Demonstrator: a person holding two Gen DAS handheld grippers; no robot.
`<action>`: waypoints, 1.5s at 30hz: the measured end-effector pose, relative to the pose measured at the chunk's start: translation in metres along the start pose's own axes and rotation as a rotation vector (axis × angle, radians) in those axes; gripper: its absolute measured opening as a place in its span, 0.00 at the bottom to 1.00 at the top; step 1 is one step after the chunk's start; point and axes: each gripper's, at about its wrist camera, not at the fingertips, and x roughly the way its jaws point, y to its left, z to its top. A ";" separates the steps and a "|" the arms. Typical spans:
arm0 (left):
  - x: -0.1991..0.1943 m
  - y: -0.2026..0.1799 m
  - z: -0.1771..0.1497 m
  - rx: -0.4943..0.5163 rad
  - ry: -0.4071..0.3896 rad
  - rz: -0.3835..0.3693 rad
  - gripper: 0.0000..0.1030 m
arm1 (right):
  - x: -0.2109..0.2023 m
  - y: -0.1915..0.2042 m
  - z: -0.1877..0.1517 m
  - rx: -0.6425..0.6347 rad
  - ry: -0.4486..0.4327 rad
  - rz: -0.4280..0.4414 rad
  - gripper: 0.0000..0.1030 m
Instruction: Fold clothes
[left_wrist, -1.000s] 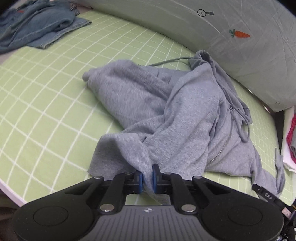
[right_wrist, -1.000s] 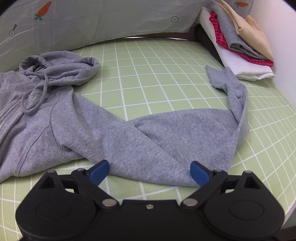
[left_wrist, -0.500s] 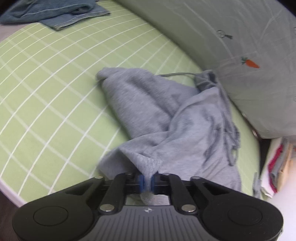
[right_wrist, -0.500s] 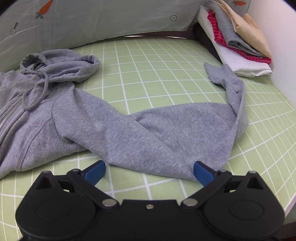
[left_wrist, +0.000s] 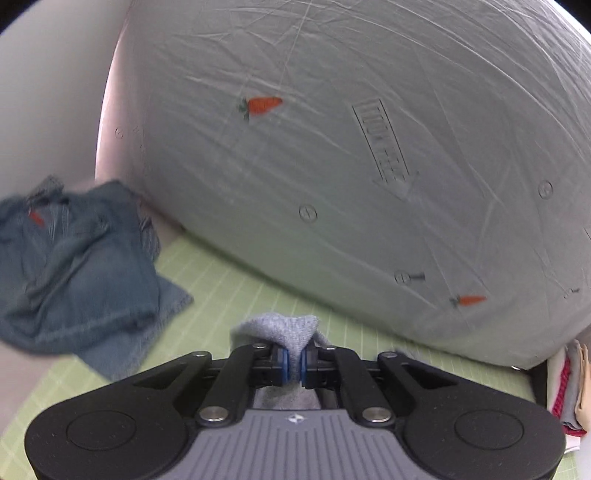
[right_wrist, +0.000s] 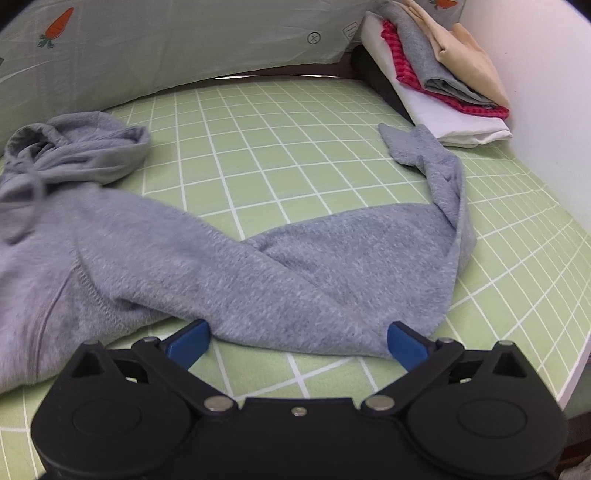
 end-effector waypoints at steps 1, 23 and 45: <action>0.008 0.002 0.009 0.019 -0.009 0.001 0.06 | 0.000 0.002 0.001 0.000 0.001 -0.009 1.00; 0.113 0.057 -0.073 0.000 0.310 0.179 0.87 | -0.012 0.054 0.035 0.088 0.051 -0.016 0.93; 0.129 0.049 -0.109 0.102 0.430 0.147 0.93 | -0.011 0.096 0.022 0.057 0.142 0.267 0.93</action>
